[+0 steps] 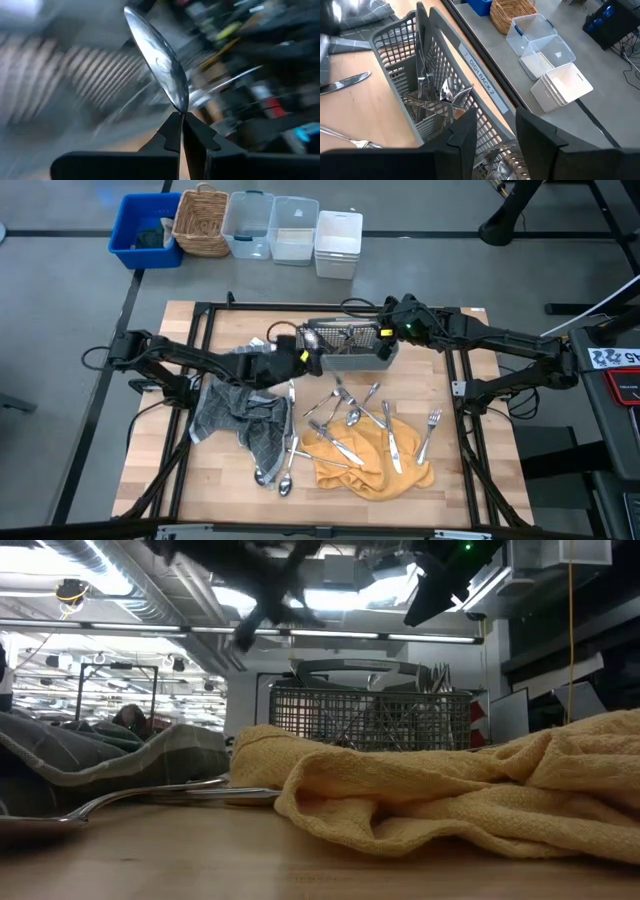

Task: Sort silverware
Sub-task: Put the silver spoon into the gray utensil holder

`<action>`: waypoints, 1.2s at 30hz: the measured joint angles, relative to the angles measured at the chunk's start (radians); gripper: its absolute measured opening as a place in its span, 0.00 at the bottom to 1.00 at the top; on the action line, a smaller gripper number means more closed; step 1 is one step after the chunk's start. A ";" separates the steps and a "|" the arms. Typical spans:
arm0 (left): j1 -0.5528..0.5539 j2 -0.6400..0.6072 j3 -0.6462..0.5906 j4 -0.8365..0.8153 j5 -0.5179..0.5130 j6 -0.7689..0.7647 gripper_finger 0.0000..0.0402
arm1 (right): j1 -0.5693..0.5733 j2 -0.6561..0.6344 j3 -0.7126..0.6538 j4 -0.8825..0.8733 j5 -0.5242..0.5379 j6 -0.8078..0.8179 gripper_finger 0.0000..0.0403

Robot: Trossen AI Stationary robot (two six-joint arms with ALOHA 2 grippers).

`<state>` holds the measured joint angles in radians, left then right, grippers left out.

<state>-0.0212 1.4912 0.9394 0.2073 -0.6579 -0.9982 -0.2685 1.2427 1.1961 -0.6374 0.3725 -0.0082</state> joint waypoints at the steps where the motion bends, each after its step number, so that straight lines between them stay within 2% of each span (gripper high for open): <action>1: 0.008 0.005 0.001 0.081 -0.001 0.091 0.00 | 0.000 -0.002 0.000 0.000 0.000 0.000 0.34; 3: 0.024 0.009 0.002 0.196 0.000 0.216 0.00 | 0.000 -0.013 0.000 -0.001 0.000 0.001 0.34; 7: 0.064 0.010 0.002 0.309 -0.001 0.385 0.00 | 0.000 -0.037 0.000 -0.003 -0.001 0.003 0.34; 12: 0.130 0.047 0.002 0.431 0.008 0.521 0.00 | 0.000 -0.075 0.000 0.002 0.000 0.003 0.34; 17: 0.174 0.159 0.046 0.577 0.132 0.668 0.00 | 0.000 -0.105 0.001 0.008 0.000 0.003 0.34; 26: 0.178 0.340 0.187 0.597 0.268 1.084 0.00 | 0.000 -0.116 0.001 0.007 0.000 0.003 0.34; 31: 0.178 0.416 0.220 0.588 0.290 1.159 0.00 | 0.000 -0.116 0.001 0.006 -0.003 0.003 0.34; 36: 0.178 0.470 0.222 0.587 0.290 1.160 0.00 | 0.000 -0.116 0.001 0.006 -0.028 0.003 0.34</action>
<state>0.1570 1.9611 1.1609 0.7947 -0.3683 0.1622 -0.2687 1.1267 1.1969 -0.6313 0.3450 -0.0050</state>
